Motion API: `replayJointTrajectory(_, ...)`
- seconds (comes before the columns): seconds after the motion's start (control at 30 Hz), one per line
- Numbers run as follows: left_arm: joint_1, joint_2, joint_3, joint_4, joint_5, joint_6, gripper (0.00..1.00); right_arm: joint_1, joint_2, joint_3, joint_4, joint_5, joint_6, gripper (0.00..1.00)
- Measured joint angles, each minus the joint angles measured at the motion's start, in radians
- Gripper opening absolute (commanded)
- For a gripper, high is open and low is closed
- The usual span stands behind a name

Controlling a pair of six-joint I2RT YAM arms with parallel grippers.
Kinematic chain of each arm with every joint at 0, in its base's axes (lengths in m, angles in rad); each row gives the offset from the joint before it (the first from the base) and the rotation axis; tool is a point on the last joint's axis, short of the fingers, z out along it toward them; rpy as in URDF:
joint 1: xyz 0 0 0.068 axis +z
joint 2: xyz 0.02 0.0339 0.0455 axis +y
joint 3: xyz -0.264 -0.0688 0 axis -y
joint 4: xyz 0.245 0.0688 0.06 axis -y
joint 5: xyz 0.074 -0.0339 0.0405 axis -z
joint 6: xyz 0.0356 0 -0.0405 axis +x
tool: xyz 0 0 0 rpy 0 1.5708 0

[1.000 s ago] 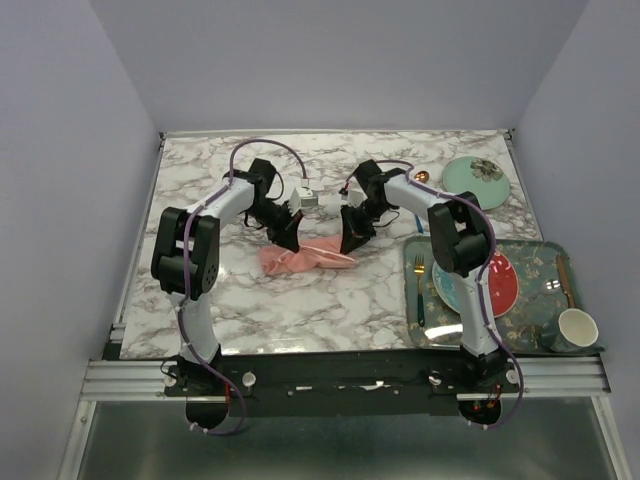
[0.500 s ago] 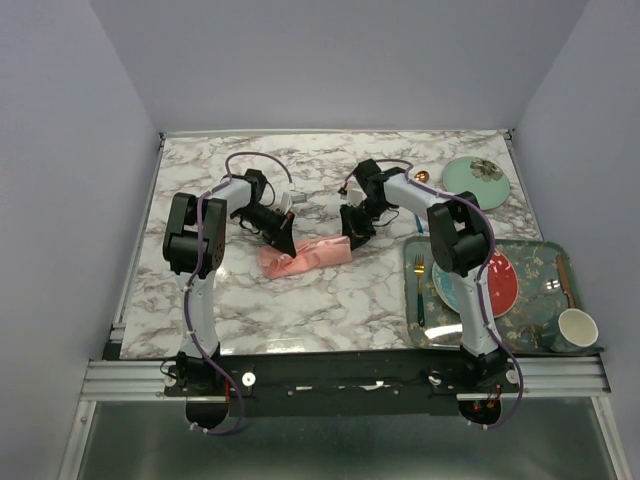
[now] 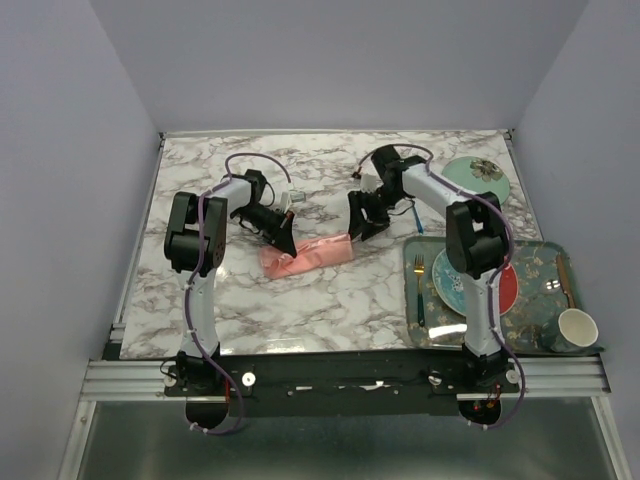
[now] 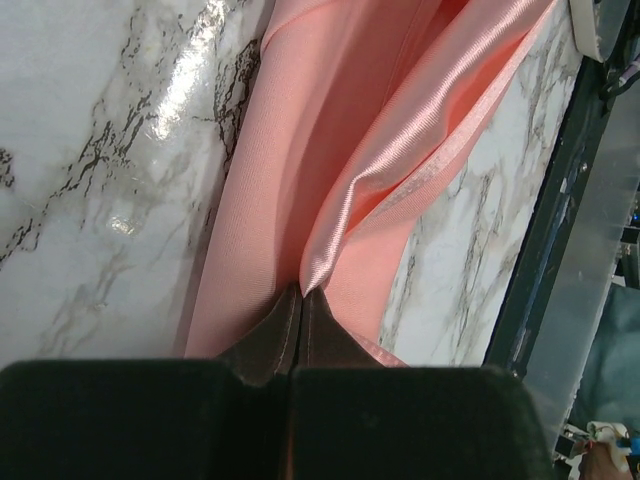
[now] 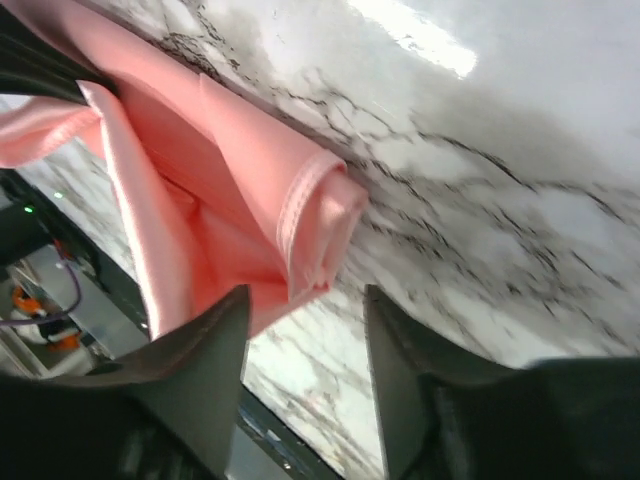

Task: Fold the napkin into a case and place the utensils inside
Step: Fold the 2/3-rectangle-folded napkin at the center of the board.

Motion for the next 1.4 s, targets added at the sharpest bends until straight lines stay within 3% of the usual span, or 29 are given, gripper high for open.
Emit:
replayJointTrajectory(0.17, 0.0, 0.011, 0.017, -0.009, 0.0, -0.006, 0.0, -0.073, -0.095, -0.031, 0.008, -0.014, -0.081, 0.85)
replayJointTrajectory(0.33, 0.0, 0.023, 0.032, -0.018, 0.002, -0.018, 0.0, -0.088, -0.167, -0.056, 0.067, -0.057, -0.2, 0.86)
replayJointTrajectory(0.73, 0.002, 0.032, 0.04, -0.022, 0.01, -0.028, 0.0, 0.04, -0.162, -0.026, 0.11, -0.064, -0.61, 0.84)
replayJointTrajectory(1.07, 0.002, 0.043, 0.056, -0.023, 0.014, -0.037, 0.0, 0.075, -0.108, 0.015, 0.049, -0.086, -0.72, 0.69)
replayJointTrajectory(1.17, 0.002, 0.045, 0.06, -0.023, 0.014, -0.04, 0.0, 0.076, -0.082, 0.016, 0.032, -0.085, -0.726, 0.6)
replayJointTrajectory(1.4, 0.002, 0.045, 0.06, -0.023, 0.016, -0.043, 0.0, 0.082, -0.048, 0.032, 0.012, -0.07, -0.713, 0.24)
